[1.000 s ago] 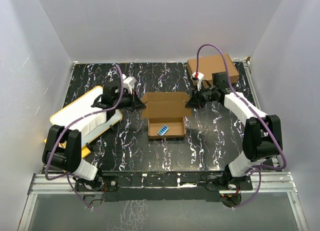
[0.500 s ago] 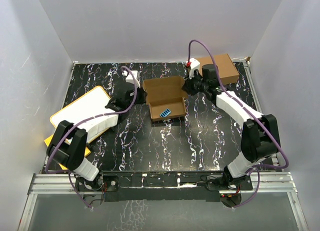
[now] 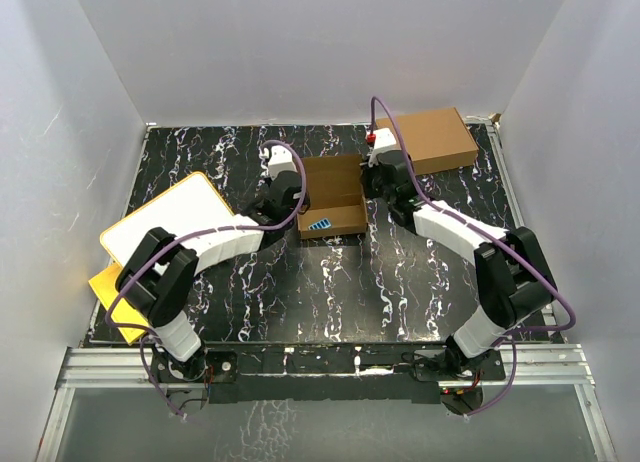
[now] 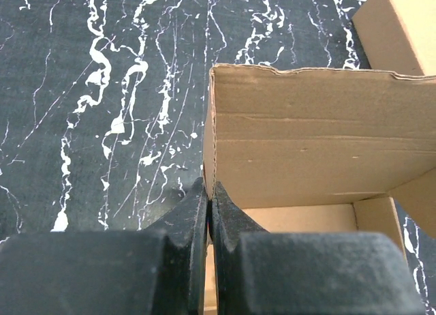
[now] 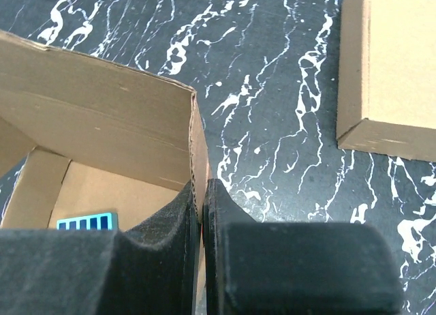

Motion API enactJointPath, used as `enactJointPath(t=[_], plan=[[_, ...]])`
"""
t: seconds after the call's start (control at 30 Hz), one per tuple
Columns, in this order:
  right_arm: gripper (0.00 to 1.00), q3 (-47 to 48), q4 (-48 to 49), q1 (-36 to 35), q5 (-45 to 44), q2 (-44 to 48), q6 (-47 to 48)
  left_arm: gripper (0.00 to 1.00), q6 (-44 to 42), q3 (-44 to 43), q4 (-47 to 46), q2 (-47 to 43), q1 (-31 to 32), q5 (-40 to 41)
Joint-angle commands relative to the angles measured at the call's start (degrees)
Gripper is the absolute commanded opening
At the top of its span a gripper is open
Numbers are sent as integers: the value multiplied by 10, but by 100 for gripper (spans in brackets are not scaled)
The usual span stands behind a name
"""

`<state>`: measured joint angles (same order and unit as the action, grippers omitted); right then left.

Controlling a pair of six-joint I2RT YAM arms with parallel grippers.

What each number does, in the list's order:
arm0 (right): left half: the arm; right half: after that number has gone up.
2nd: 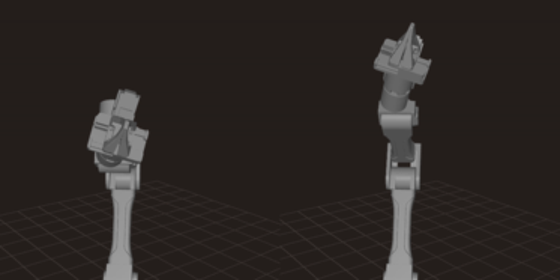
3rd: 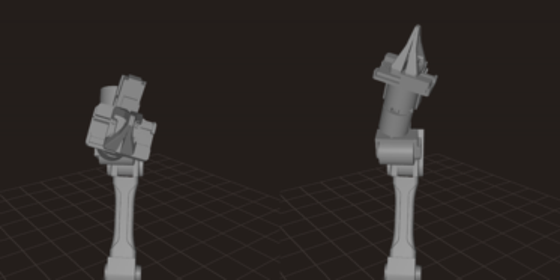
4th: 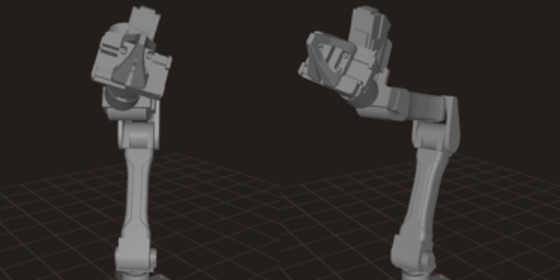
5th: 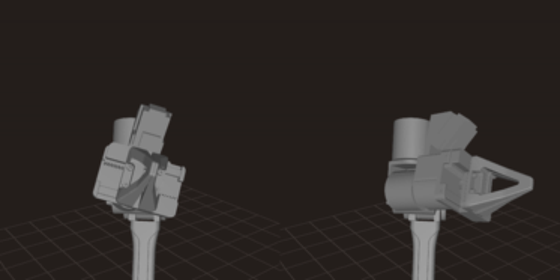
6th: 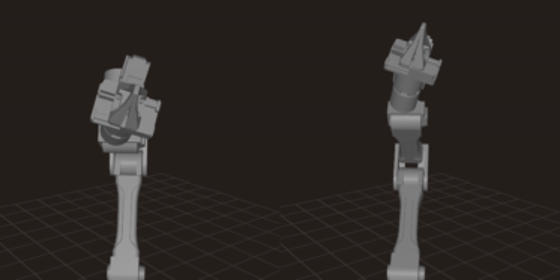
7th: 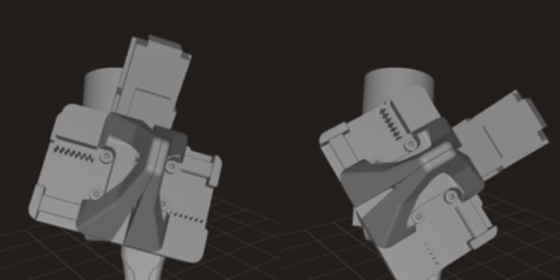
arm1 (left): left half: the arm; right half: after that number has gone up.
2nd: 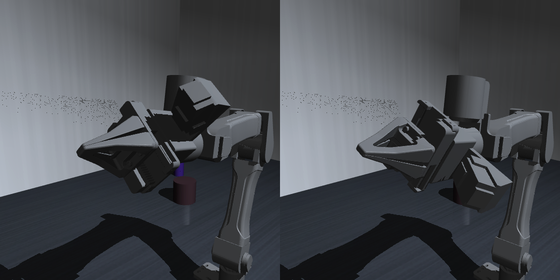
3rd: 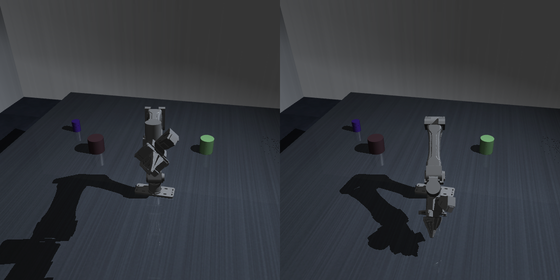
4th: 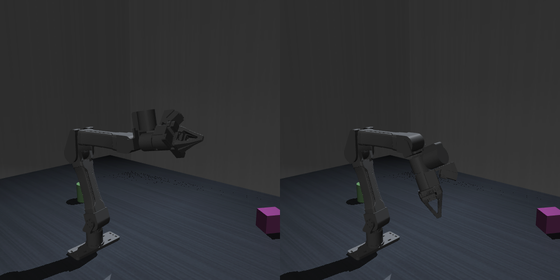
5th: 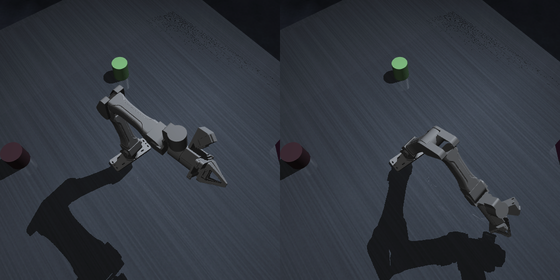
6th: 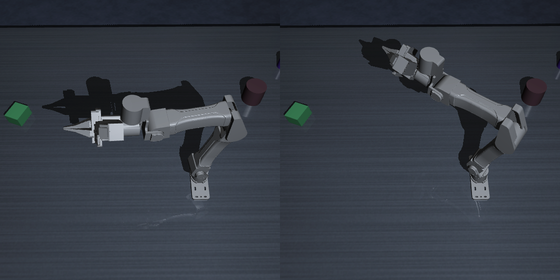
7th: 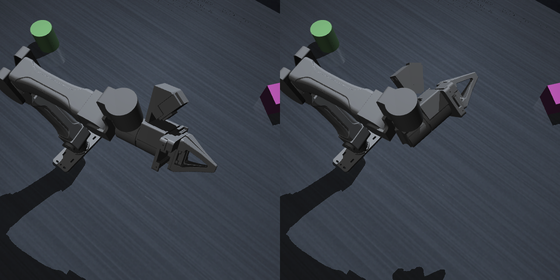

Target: Fold the paper box

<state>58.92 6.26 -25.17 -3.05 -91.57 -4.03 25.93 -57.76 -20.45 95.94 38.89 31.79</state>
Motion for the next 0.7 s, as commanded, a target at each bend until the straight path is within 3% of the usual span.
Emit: enactJointPath(t=[0.0, 0.67], plan=[[8, -12, 105, -12, -30, 19, -58, 0, 9, -1, -66, -2, 22, 7], [8, -119, 217, -44, -76, 56, -108, 0, 7, 105, -195, -21, 61, 62]])
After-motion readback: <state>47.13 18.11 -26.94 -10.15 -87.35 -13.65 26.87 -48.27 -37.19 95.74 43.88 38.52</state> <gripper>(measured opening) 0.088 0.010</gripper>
